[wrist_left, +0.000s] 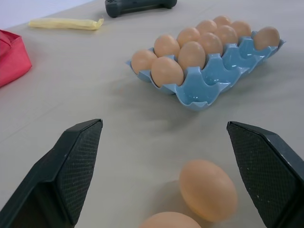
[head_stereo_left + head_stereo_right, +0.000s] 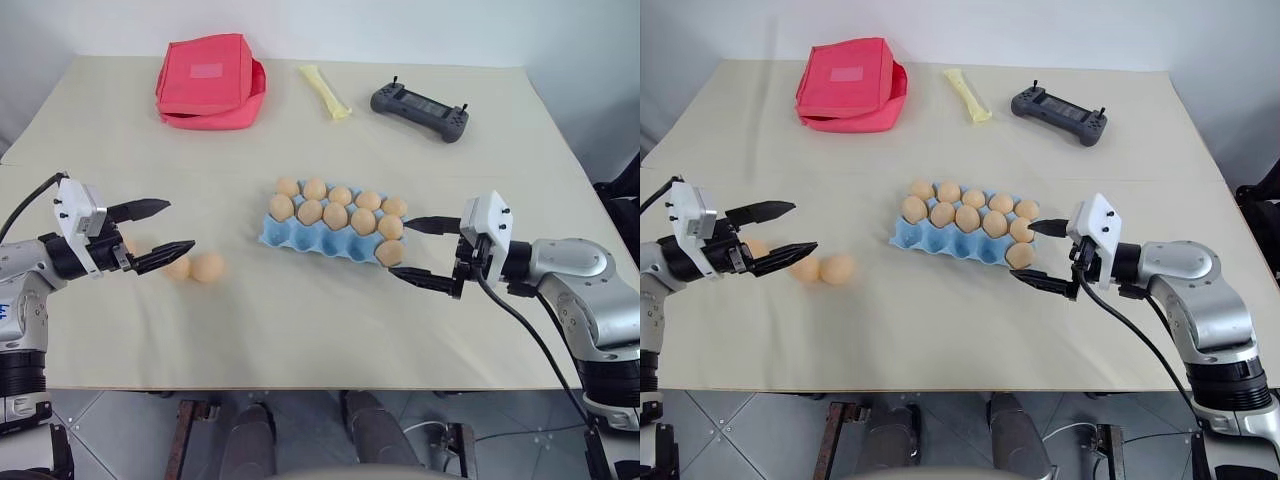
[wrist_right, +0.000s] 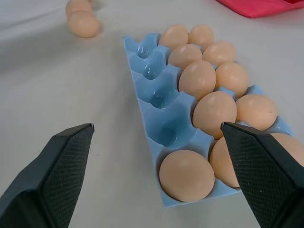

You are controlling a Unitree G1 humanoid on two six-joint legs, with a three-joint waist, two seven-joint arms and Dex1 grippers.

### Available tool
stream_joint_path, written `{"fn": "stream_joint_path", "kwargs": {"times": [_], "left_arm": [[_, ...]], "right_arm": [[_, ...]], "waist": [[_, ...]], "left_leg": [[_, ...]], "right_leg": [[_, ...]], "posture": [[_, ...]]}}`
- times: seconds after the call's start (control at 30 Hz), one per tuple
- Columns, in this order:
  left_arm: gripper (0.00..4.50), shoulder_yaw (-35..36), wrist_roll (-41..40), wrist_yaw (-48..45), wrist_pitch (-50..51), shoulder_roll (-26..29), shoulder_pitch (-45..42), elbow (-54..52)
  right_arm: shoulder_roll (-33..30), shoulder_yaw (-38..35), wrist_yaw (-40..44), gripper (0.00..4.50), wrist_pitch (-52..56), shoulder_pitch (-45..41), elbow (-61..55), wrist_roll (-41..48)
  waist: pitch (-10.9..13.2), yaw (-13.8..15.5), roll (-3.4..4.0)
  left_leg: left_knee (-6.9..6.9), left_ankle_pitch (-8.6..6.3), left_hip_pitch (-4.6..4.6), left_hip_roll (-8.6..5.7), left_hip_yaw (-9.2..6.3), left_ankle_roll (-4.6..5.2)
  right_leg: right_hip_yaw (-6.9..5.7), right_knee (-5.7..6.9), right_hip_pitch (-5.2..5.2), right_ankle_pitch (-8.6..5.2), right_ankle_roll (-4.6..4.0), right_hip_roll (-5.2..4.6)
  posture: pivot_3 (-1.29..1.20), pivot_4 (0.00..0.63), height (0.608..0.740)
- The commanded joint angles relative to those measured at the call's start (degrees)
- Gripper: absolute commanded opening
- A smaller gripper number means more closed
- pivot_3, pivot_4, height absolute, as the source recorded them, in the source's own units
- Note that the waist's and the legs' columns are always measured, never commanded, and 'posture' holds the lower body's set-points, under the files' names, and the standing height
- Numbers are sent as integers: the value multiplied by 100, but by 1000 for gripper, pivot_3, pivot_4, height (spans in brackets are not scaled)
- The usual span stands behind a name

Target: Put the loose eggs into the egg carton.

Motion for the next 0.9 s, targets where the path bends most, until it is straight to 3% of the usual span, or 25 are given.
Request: {"fn": "stream_joint_path", "kwargs": {"times": [0.03,0.4,0.67,0.77,0.9], "left_arm": [[4469,58,31,142,-96,14,-145,-106],[4469,225,-122,583,228,58,-176,-579],[4469,762,-344,2013,1406,-112,567,-2347],[4469,923,-717,2774,1939,-615,1166,-3729],[4469,844,-548,3723,2458,-1053,1590,-4670]], "right_arm": [[12,-81,-56,4500,-98,-119,-55,50],[99,62,57,4500,-221,-361,251,17],[111,204,323,4500,-322,-543,608,34],[110,403,372,4500,-236,-732,937,-141],[233,403,496,4500,-226,-857,1062,18]], "waist": [[0,1,0],[0,1,0],[0,-12,0],[0,-16,0],[1,-3,-2]], "left_leg": [[0,0,0,0,0,0],[2,0,0,0,0,0],[3,0,0,1,-2,0],[13,-2,-1,0,-1,-1],[29,-3,-1,0,-3,-2]], "right_leg": [[0,0,0,0,0,0],[0,3,0,0,1,1],[1,5,0,1,5,0],[3,5,4,3,8,-1],[6,10,8,7,14,0]], "posture": [[0,150,740],[0,150,740],[0,150,740],[0,150,740],[0,150,740]]}}
